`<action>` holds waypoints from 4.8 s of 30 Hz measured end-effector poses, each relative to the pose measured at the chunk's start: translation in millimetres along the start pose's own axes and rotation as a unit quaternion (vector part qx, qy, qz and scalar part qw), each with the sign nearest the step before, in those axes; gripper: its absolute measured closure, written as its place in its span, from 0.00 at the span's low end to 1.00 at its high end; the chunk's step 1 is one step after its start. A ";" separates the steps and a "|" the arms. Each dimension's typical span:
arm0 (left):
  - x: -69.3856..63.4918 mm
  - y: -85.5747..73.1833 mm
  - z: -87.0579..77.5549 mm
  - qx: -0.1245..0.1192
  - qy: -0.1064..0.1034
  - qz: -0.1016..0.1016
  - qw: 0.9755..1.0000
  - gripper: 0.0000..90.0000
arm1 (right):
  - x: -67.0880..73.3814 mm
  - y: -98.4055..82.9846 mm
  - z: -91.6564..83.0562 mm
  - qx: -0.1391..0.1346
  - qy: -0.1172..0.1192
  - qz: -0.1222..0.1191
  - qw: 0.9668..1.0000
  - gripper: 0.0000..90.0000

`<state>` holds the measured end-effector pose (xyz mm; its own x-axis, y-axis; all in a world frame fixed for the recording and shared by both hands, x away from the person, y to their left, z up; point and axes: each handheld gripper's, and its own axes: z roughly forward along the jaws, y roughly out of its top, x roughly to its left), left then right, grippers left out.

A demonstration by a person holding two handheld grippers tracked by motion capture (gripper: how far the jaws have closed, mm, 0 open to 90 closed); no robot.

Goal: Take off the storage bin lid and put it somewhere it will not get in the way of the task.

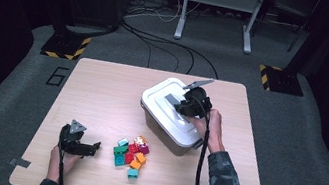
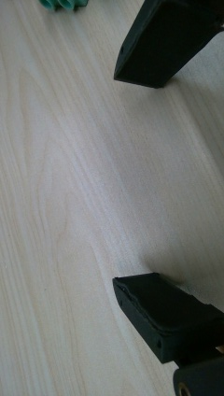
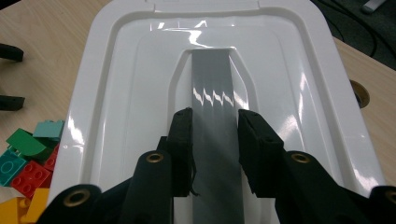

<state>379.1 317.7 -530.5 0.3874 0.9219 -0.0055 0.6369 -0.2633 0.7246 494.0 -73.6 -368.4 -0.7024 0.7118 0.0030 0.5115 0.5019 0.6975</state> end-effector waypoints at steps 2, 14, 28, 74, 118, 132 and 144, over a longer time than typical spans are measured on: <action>0.0 0.0 0.0 0.000 0.000 0.000 1.000 0.03 | -0.2 1.0 -2.7 -0.002 -0.001 0.002 1.000 0.74; 0.4 0.0 -0.4 0.002 0.000 0.003 1.000 0.03 | -4.4 6.3 -29.7 -0.028 -0.024 0.009 0.999 0.74; 0.4 0.1 -0.4 0.002 -0.001 0.003 1.000 0.03 | -22.0 -0.2 -49.9 -0.036 -0.055 0.036 0.997 0.74; 0.0 0.0 0.0 0.000 0.000 0.000 1.000 0.03 | -87.3 -55.0 -94.3 -0.052 -0.152 0.142 0.977 0.74; -0.2 0.0 0.0 0.000 0.000 0.000 1.000 0.03 | -119.6 -129.7 -58.8 -0.025 -0.207 0.254 0.945 0.74; -0.2 0.0 0.0 0.000 0.000 0.000 1.000 0.03 | -119.8 -143.5 -36.8 -0.006 -0.193 0.255 0.947 0.74; -0.2 0.0 0.0 0.000 0.001 0.000 1.000 0.03 | -125.7 -154.8 -20.0 0.007 -0.192 0.271 0.943 0.74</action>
<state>379.0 317.5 -530.5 0.3866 0.9222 -0.0044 0.6372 -0.2637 0.7242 493.1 -250.6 -462.4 -0.1054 0.9899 0.0949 0.7527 0.0170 0.6581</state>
